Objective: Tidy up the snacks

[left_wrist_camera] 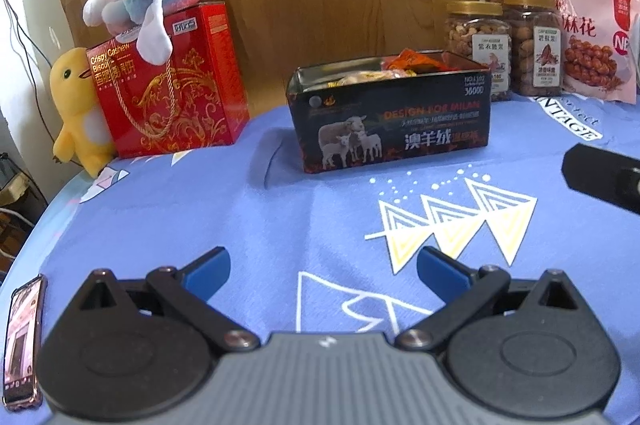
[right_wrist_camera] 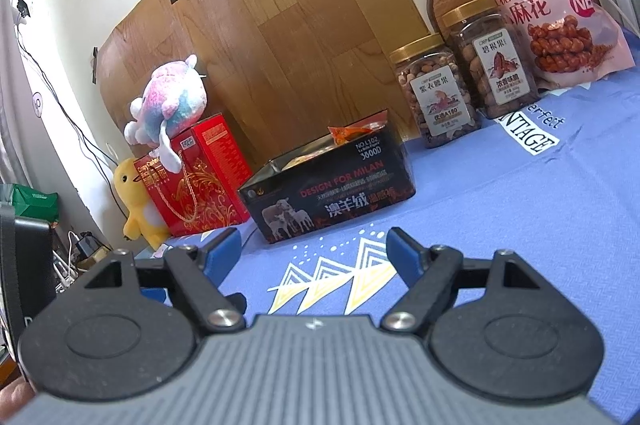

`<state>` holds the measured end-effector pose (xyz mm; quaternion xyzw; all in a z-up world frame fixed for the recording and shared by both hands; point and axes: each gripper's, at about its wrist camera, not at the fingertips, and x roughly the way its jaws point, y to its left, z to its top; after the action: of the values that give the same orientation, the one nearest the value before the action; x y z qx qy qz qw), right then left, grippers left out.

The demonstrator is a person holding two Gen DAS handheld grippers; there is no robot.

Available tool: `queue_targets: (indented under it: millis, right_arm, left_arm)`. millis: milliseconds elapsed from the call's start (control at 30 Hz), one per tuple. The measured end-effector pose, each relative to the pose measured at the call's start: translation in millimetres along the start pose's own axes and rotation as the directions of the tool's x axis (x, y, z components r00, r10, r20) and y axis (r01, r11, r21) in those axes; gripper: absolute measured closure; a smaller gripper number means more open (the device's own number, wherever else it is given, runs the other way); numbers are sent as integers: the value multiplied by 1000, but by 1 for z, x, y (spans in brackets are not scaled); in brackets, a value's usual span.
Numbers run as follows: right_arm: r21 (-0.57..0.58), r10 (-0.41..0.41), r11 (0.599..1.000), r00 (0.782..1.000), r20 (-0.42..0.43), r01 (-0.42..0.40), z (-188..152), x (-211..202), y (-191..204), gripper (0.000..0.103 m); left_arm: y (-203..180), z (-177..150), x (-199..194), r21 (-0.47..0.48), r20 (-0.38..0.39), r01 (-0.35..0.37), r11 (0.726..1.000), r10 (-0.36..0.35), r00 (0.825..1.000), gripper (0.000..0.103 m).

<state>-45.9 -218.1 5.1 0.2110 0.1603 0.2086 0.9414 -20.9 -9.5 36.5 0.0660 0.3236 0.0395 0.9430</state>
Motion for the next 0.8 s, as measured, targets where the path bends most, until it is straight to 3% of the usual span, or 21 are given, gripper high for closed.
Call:
queue_targets:
  millis: [333,500,800]
  right_arm:
    - [0,5,1000,1000,7,-5,1,-2,1,21]
    - [-6,15,1000,1000,19,-15,9,-4,2,21]
    - [4,21,1000,999,41,-21,13,-9,-2,20]
  left_arm:
    - [-2,1,-2,22,3,-24,999,24,1000,0]
    - [0,9,-7,50,45,-79,996,77,996,0]
    - [7,20,-21,103,193,-283,954,260,946,0]
